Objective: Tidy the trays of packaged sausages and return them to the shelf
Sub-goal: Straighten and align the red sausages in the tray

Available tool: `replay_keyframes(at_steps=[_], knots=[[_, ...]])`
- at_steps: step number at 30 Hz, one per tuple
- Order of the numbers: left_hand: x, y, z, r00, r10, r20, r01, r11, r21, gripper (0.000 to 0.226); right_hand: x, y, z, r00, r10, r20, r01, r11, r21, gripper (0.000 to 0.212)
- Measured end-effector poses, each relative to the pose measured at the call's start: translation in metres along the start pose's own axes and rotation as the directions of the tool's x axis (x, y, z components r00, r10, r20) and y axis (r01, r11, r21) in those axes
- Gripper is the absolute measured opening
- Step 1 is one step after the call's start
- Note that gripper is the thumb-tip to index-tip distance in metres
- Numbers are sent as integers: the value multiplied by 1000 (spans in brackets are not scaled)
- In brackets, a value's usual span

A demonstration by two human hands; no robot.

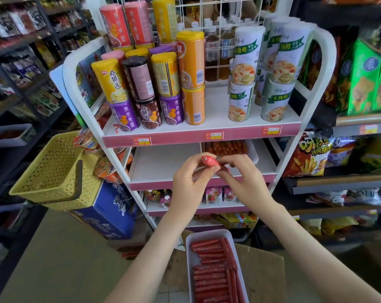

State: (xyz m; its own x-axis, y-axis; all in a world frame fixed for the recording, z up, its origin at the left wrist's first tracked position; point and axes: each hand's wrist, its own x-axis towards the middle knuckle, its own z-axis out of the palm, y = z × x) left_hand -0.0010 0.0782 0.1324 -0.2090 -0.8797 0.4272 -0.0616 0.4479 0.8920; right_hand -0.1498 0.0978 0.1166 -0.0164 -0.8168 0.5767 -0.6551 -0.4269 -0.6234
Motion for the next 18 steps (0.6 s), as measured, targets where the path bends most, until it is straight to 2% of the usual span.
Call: replay_keyframes(at_steps=[4, 6, 7, 9, 11, 14, 16, 18], knots=[[-2, -15, 0, 983, -127, 131, 125, 992, 25, 26, -17, 16, 10, 986, 121, 117, -126, 991, 38, 31], [-5, -42, 0, 949, -277, 149, 245, 948, 203, 44, -33, 32, 19, 950, 250, 186, -262, 964, 44, 34], [-8, -59, -2, 918, -373, 133, 313, 890, 333, 50, -43, 42, 24, 921, 321, 220, -337, 941, 35, 36], [-23, -101, -8, 828, -545, 133, 366, 704, 609, 47, -70, 67, 36, 837, 461, 294, -480, 877, -9, 41], [-47, -146, -10, 707, -685, 178, 303, 520, 798, 39, -106, 99, 51, 730, 569, 379, -590, 804, -72, 46], [-95, -228, -4, 520, -845, 125, 416, 378, 827, 31, -165, 150, 82, 570, 610, 551, -593, 769, -238, 56], [-129, -282, 6, 446, -890, 95, 451, 315, 835, 29, -202, 183, 108, 468, 629, 621, -585, 747, -316, 48], [-155, -330, 19, 412, -905, 111, 414, 294, 861, 29, -231, 217, 137, 424, 664, 616, -583, 721, -375, 43]])
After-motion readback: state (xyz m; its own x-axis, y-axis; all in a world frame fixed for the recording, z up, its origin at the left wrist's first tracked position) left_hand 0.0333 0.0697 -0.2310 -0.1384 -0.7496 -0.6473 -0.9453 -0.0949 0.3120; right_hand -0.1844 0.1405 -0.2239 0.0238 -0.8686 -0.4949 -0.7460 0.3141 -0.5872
